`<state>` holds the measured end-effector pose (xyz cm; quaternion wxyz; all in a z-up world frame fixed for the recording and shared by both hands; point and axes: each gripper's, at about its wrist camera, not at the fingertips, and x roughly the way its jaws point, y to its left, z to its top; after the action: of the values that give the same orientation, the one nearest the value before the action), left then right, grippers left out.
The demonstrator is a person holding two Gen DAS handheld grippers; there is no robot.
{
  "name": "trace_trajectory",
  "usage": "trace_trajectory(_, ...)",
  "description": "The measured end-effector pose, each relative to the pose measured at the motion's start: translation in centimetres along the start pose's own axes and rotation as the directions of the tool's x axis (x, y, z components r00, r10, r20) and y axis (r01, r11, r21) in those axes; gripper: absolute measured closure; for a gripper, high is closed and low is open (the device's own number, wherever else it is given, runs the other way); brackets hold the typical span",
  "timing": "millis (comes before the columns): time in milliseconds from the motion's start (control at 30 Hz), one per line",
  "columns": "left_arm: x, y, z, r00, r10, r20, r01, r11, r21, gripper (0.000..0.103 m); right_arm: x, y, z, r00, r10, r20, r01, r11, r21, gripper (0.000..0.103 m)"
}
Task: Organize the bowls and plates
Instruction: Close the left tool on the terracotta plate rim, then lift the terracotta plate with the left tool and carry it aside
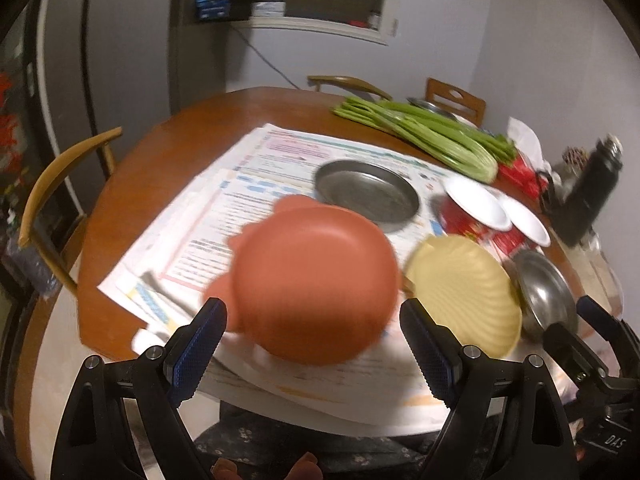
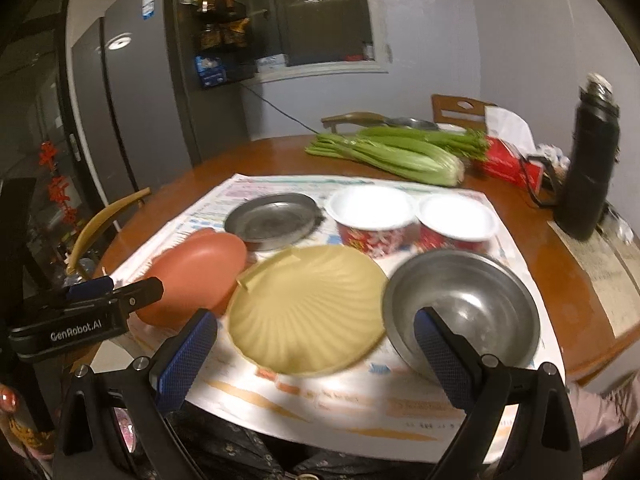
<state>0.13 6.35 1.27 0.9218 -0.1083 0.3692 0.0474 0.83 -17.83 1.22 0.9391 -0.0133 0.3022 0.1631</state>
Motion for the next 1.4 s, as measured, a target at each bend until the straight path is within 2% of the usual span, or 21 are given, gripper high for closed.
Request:
trace_trajectory(67, -0.1, 1.4, 0.5, 1.000, 0.016, 0.013, -0.015, 0.999, -0.029, 0.014, 0.3, 0.7, 0.7, 1.000, 0.014, 0.007, -0.014, 0.999, -0.030, 0.004)
trace_trajectory(100, 0.4, 1.9, 0.6, 1.000, 0.011, -0.023, -0.012, 0.998, -0.059, 0.014, 0.5, 1.1, 1.0, 1.000, 0.018, 0.007, -0.018, 0.999, -0.046, 0.004)
trace_trajectory(167, 0.6, 3.2, 1.0, 1.000, 0.021, -0.019, -0.022, 0.996, -0.084, 0.014, 0.9, 1.9, 1.7, 0.999, 0.034, 0.007, -0.033, 0.996, -0.078, 0.004)
trace_trajectory(267, 0.8, 4.8, 1.5, 1.000, 0.026, -0.002, -0.026, 0.994, -0.107, 0.014, 2.2, 3.0, 2.8, 0.996, 0.083, -0.024, -0.085, 0.991, -0.105, 0.004)
trace_trajectory(433, 1.9, 6.1, 2.0, 0.999, 0.020, -0.032, -0.024, 0.992, -0.120, 0.014, 5.4, 5.3, 3.9, 0.984, 0.150, -0.101, -0.166, 0.972, -0.169, 0.009)
trace_trajectory(567, 3.6, 6.3, 2.3, 0.996, -0.001, -0.086, -0.010, 0.992, -0.126, 0.014, 8.4, 7.1, 4.4, 0.988, 0.079, -0.135, -0.112, 0.960, -0.256, 0.014)
trace_trajectory(667, 4.8, 6.4, 2.4, 0.993, 0.007, -0.114, -0.021, 0.992, -0.124, 0.014, 10.5, 7.5, 4.6, 0.978, 0.087, -0.191, -0.136, 0.956, -0.261, 0.023)
trace_trajectory(800, 6.1, 6.3, 2.8, 0.990, -0.003, -0.143, -0.014, 0.993, -0.118, 0.014, 13.0, 7.4, 4.8, 0.958, 0.105, -0.265, -0.167, 0.960, -0.223, 0.027)
trace_trajectory(900, 6.7, 6.1, 2.9, 0.989, 0.000, -0.149, -0.015, 0.995, -0.099, 0.016, 13.9, 7.9, 4.6, 0.960, 0.080, -0.267, -0.150, 0.956, -0.253, 0.032)
trace_trajectory(933, 6.9, 6.0, 3.0, 0.989, 0.004, -0.150, -0.017, 0.996, -0.089, 0.018, 14.1, 8.1, 4.6, 0.960, 0.076, -0.268, -0.149, 0.953, -0.264, 0.035)
trace_trajectory(1000, 7.4, 5.8, 3.2, 0.987, 0.007, -0.160, -0.019, 0.997, -0.071, 0.040, 14.5, 8.5, 4.7, 0.960, 0.072, -0.271, -0.151, 0.948, -0.281, 0.037)
trace_trajectory(1067, 8.1, 5.6, 3.2, 0.982, -0.013, -0.187, 0.003, 0.998, -0.056, 0.052, 14.9, 8.9, 4.6, 0.956, 0.069, -0.284, -0.157, 0.941, -0.299, 0.038)
trace_trajectory(1133, 8.7, 5.3, 3.0, 0.979, -0.011, -0.202, 0.004, 0.999, -0.038, 0.056, 15.5, 9.2, 4.5, 0.953, 0.061, -0.298, -0.157, 0.938, -0.309, 0.043)
trace_trajectory(1233, 9.1, 5.2, 2.6, 0.978, -0.014, -0.210, 0.006, 0.999, -0.037, 0.065, 16.1, 9.6, 4.3, 0.943, 0.076, -0.323, -0.182, 0.933, -0.311, 0.045)
trace_trajectory(1300, 9.0, 5.4, 2.5, 0.977, -0.044, -0.208, 0.034, 0.998, -0.053, 0.075, 16.1, 10.1, 4.0, 0.939, 0.089, -0.331, -0.201, 0.926, -0.320, 0.045)
trace_trajectory(1400, 8.9, 5.5, 2.5, 0.975, -0.073, -0.212, 0.059, 0.996, -0.068, 0.077, 16.0, 10.6, 3.8, 0.941, 0.084, -0.327, -0.197, 0.923, -0.330, 0.045)
